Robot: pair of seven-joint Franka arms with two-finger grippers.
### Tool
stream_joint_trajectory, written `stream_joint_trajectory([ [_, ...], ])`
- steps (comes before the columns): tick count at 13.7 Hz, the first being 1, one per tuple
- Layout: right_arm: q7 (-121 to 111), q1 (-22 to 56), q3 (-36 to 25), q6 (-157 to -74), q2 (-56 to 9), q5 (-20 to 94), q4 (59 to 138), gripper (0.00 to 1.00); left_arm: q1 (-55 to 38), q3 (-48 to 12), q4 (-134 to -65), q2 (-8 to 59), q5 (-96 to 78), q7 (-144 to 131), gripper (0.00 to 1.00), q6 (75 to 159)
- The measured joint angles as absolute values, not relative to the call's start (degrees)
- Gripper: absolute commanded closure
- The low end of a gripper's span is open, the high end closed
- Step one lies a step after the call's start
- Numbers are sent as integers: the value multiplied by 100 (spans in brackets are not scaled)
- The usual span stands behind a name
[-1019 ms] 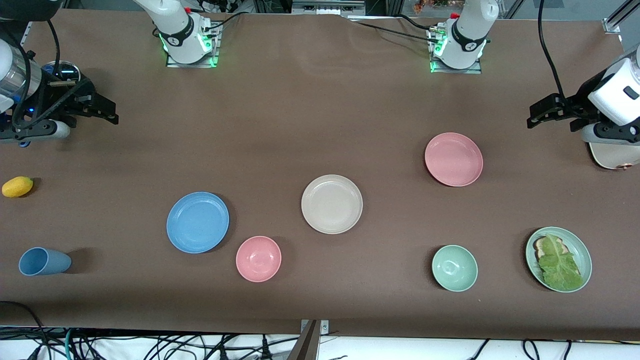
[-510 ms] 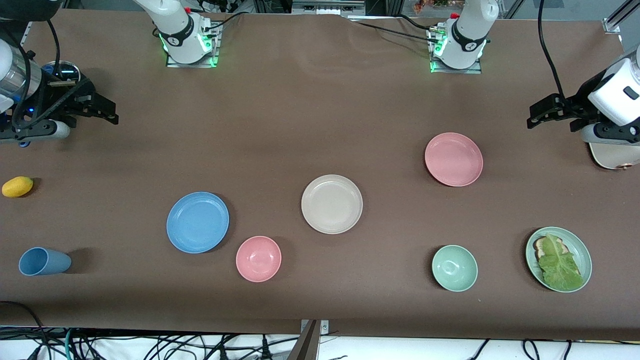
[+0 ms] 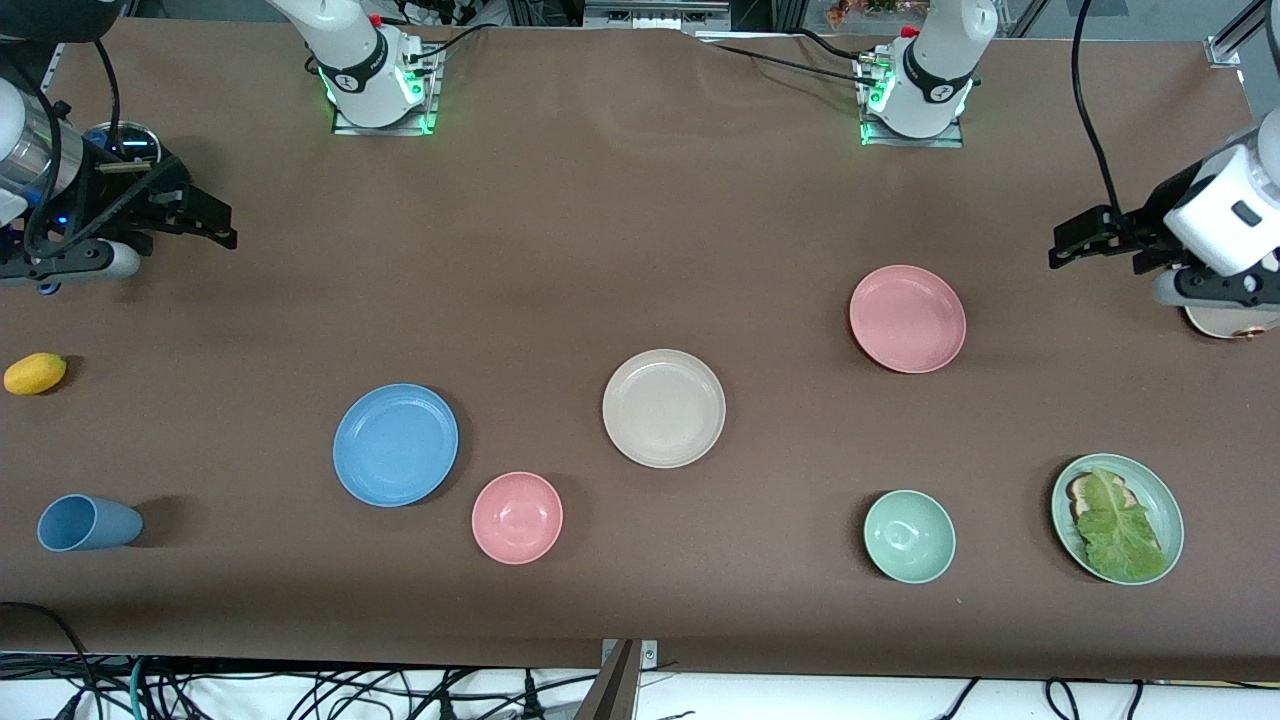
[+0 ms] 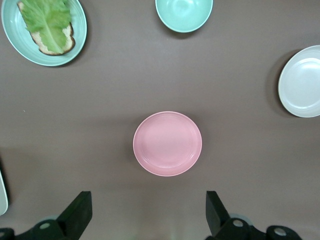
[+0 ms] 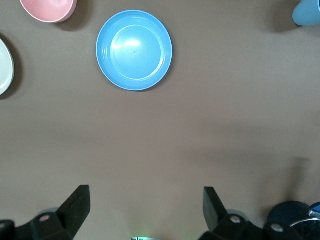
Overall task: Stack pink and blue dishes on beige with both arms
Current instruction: 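Reach the left gripper to the pink plate rim and grasp it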
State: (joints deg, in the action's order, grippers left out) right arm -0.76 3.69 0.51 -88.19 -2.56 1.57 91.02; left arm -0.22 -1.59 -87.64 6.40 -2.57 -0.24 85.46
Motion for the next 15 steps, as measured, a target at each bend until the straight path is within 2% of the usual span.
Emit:
stream_joint_trajectory([
  [8, -76, 370, 52, -8817, -256, 157, 9101, 0, -129, -191, -8768, 2151, -257, -26, 0, 8915],
  [15, -76, 369, 51, -8819, -256, 157, 9101, 0, -175, -85, -8825, 2566, -797, 139, 0, 8915],
])
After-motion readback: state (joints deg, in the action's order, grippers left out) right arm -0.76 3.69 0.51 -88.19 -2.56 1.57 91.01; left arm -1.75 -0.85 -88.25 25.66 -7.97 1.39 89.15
